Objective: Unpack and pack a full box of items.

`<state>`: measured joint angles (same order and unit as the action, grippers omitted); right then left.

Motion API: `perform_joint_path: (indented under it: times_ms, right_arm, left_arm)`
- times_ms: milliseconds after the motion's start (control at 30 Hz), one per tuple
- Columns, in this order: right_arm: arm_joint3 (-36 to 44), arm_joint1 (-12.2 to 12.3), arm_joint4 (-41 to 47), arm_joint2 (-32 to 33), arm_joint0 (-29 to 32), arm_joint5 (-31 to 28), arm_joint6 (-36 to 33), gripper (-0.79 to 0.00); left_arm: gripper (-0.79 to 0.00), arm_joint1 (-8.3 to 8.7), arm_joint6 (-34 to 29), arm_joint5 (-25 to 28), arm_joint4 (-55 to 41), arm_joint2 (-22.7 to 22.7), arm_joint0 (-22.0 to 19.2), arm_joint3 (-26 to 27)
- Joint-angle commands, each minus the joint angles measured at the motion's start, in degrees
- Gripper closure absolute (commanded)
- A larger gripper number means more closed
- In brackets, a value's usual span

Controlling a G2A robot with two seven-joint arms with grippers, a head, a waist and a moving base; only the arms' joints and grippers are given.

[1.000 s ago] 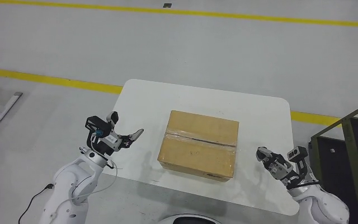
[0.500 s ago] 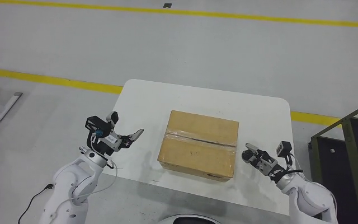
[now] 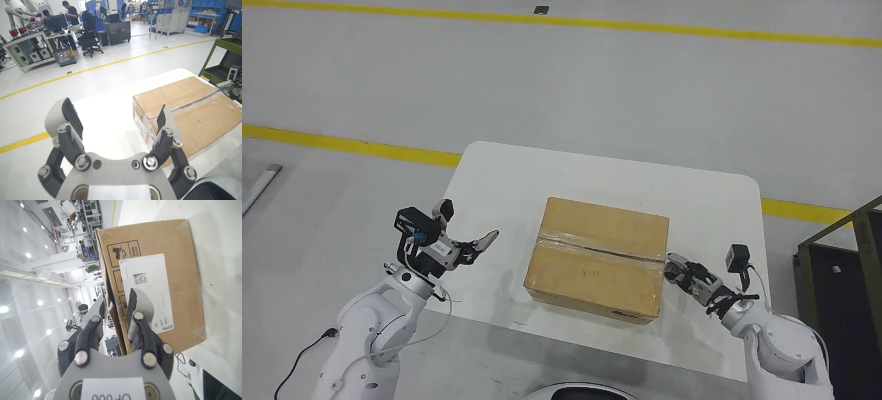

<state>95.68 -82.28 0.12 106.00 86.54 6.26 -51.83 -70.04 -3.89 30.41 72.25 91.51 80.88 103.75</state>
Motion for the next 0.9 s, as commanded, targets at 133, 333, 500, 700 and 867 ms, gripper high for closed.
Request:
perform_joint_path:
  times_ms: [133, 333, 500, 700, 867]
  right_arm:
    - [2.8, 0.7, -1.5, -0.3, 0.8, -0.5, 2.0, -0.089]
    - [5.1, 1.3, -2.7, -0.9, 1.3, -0.4, 3.0, 0.0]
    - [8.4, 1.8, -3.3, -1.4, 1.2, -0.2, 3.5, 0.0]
    - [12.0, 2.5, -4.1, -3.5, -1.6, 0.0, 2.3, 0.0]
    - [12.6, 3.0, -3.9, -5.7, -4.3, 0.0, 2.5, 0.0]
  left_arm:
    - [-0.785, 0.0, 0.0, 0.0, 0.0, 0.0, 0.0, 0.0]
    - [-0.785, 0.0, 0.0, 0.0, 0.0, 0.0, 0.0, 0.0]
    - [-0.785, 0.0, 0.0, 0.0, 0.0, 0.0, 0.0, 0.0]
    - [-0.785, 0.0, 0.0, 0.0, 0.0, 0.0, 0.0, 0.0]
    - [-0.785, 0.0, 0.0, 0.0, 0.0, 0.0, 0.0, 0.0]
